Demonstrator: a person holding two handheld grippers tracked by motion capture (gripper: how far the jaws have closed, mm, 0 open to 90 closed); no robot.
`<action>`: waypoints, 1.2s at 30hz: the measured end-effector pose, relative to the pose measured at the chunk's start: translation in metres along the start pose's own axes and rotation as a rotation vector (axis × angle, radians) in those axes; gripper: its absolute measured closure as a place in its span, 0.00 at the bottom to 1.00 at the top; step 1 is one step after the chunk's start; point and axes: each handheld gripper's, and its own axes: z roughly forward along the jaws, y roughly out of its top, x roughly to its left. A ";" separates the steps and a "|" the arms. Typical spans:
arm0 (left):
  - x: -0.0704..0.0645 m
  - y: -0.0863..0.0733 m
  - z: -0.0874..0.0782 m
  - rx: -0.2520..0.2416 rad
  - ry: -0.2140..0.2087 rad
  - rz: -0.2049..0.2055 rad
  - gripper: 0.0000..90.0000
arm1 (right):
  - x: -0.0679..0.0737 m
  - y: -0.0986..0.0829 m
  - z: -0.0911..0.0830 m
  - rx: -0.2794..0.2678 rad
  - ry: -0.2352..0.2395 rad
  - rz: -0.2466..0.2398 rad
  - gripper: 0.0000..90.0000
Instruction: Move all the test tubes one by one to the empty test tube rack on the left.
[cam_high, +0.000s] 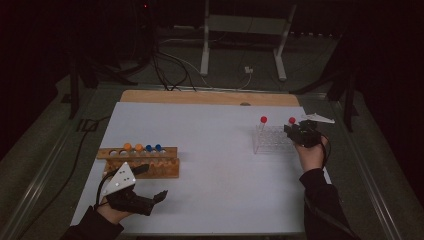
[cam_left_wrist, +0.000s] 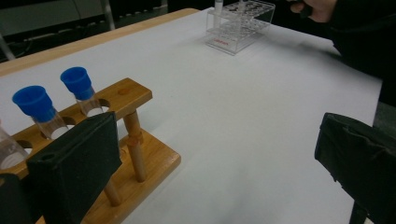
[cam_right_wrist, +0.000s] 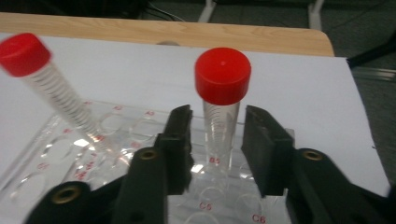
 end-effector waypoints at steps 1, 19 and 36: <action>0.000 0.000 0.000 0.001 -0.005 -0.003 0.01 | 0.000 0.000 0.001 0.005 0.001 0.003 0.74; -0.001 0.002 0.002 0.011 -0.019 -0.001 0.01 | 0.003 0.024 -0.027 -0.062 -0.021 -0.024 0.83; -0.007 0.011 0.008 0.033 -0.067 0.011 0.01 | 0.025 0.047 -0.081 -0.145 0.027 -0.117 0.83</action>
